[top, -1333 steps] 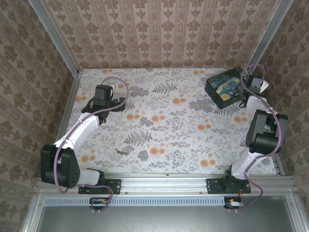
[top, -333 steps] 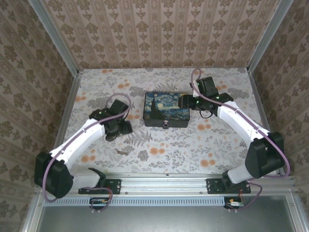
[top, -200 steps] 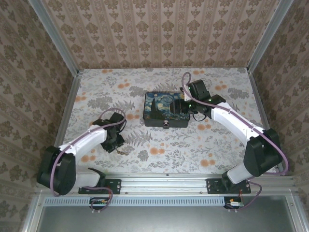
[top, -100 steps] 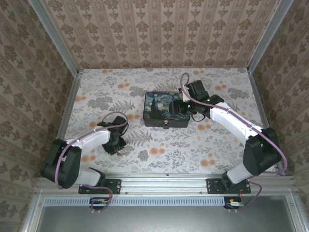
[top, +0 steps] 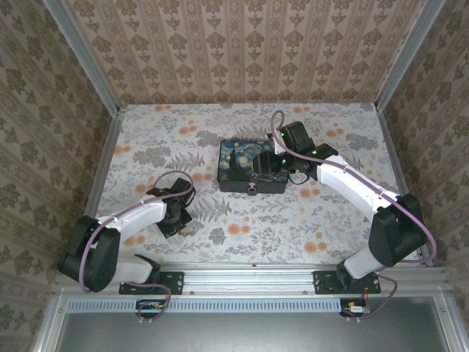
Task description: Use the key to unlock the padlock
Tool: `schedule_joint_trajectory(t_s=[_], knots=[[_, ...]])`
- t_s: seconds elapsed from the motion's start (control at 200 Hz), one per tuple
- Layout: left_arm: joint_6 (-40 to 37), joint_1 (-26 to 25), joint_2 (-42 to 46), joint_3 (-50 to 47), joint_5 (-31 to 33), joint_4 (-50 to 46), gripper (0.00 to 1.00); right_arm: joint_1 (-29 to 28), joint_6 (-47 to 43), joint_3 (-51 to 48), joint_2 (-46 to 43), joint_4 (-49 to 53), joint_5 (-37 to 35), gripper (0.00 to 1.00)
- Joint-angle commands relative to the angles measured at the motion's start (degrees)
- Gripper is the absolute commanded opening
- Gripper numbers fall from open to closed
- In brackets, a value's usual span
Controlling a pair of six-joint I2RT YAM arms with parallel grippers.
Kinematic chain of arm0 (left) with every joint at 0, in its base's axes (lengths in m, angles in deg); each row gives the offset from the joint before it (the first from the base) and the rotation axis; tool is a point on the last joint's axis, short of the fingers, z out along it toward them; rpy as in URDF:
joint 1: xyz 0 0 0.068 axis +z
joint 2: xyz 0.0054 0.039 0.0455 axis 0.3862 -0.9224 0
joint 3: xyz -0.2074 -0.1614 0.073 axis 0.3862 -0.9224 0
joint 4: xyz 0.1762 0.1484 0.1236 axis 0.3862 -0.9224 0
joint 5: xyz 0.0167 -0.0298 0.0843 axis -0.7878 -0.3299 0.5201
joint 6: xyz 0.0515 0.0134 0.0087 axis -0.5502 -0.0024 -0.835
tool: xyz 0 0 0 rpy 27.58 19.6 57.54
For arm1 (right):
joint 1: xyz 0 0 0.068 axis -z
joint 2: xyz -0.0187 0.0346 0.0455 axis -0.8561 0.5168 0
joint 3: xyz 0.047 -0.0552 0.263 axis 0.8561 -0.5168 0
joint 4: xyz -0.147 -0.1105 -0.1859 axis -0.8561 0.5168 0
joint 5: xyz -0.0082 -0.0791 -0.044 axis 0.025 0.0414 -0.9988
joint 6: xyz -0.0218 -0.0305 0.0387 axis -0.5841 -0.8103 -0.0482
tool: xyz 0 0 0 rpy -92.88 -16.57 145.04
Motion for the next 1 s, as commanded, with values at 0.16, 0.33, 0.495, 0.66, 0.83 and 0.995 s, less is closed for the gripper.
schedule_joint_trajectory(t_s=[0.16, 0.33, 0.495, 0.66, 0.83, 0.995], knots=[[-0.74, -0.46, 1.23, 0.15, -1.05, -1.28, 0.00, -1.17, -0.21, 0.40, 0.28, 0.10, 0.91, 0.69], [-1.57, -0.46, 4.68, 3.83, -1.66, -4.54, 0.00, -3.38, -0.46, 0.40, 1.03, -1.40, 3.78, 0.69], [-2.85, -0.42, 7.00, 7.43, -1.97, -6.68, 0.00, -6.96, -0.31, 0.49, 3.24, -3.54, 5.46, 0.69], [-3.50, -0.67, 7.23, 11.91, -3.15, -7.28, 0.00, -10.90, -0.67, 0.11, 5.35, -8.62, 9.41, 0.69], [-0.91, -0.96, 7.10, 18.45, -7.00, -6.93, 0.00, -15.77, -3.92, -7.52, 1.77, -23.06, 10.44, 0.65], [4.44, -2.19, 3.50, 24.77, -11.22, -7.26, 0.00, -18.65, -6.72, -16.28, -1.47, -38.42, 7.52, 0.44]])
